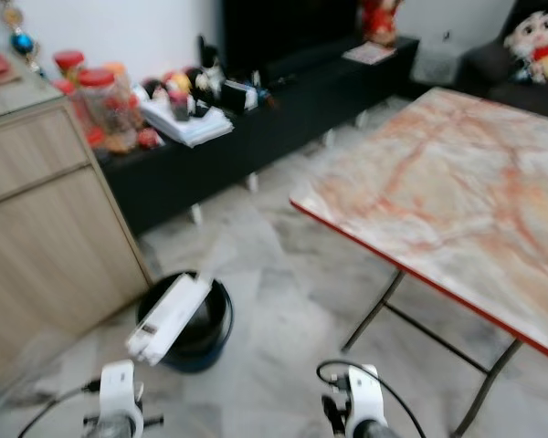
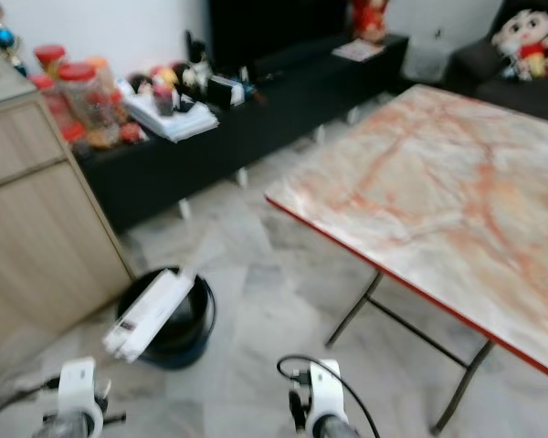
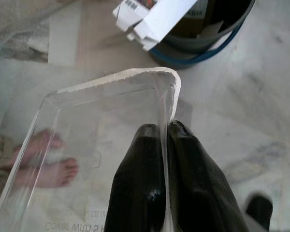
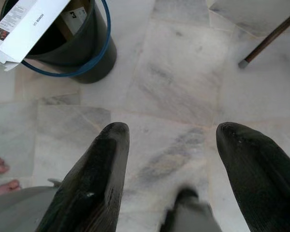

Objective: Picking trash to rubbish bin

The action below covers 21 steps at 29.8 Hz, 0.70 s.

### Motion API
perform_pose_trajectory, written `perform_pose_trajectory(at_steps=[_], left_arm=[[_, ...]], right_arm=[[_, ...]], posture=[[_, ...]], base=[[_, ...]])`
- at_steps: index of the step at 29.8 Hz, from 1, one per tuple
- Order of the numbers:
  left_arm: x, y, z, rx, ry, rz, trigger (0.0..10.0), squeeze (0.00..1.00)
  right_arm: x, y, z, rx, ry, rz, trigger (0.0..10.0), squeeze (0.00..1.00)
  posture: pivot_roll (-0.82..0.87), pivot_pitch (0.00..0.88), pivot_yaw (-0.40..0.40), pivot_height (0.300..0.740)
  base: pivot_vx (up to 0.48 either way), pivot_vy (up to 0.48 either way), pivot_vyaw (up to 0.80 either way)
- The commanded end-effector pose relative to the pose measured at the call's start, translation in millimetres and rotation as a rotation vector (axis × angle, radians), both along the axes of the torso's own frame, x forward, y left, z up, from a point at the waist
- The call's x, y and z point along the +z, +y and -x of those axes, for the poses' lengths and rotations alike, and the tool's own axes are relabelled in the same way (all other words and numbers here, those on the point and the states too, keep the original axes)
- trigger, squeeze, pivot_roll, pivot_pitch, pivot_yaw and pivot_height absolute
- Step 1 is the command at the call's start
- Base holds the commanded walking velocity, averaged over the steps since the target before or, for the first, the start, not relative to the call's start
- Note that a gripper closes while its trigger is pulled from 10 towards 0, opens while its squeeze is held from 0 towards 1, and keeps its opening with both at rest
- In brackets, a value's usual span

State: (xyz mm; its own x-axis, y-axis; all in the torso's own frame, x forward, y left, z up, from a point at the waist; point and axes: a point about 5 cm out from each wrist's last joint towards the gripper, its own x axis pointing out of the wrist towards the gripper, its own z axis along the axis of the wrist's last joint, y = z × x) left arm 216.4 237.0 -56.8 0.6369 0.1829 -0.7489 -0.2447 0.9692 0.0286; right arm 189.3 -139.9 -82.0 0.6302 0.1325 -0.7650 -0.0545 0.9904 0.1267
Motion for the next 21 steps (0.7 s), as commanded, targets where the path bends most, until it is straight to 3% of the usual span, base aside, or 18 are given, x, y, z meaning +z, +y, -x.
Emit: perform_pose_trajectory(at_steps=[1,8,21], left_arm=[[-2.4,-7.0,0.7,-0.002,0.009,0.02,10.0,0.0],[-1.5,-6.8,-0.7,0.0,0.003,0.02,10.0,0.0],[0.3,-6.7,-3.6,0.0,-0.006,0.019,10.0,0.0]], right_arm=[[-2.6,-7.9,5.0,-0.017,0.018,0.016,10.0,0.0],[-2.2,-7.6,4.2,-0.025,0.015,0.012,10.0,0.0],[-0.5,-7.9,1.2,-0.058,0.001,-0.013,10.0,0.0]], posture=[[0.03,0.0,0.004,0.74],[0.03,0.007,0.001,0.74],[0.03,0.016,0.003,0.74]], base=[[0.334,0.0,0.8],[0.333,0.0,0.8],[0.331,0.0,0.0]])
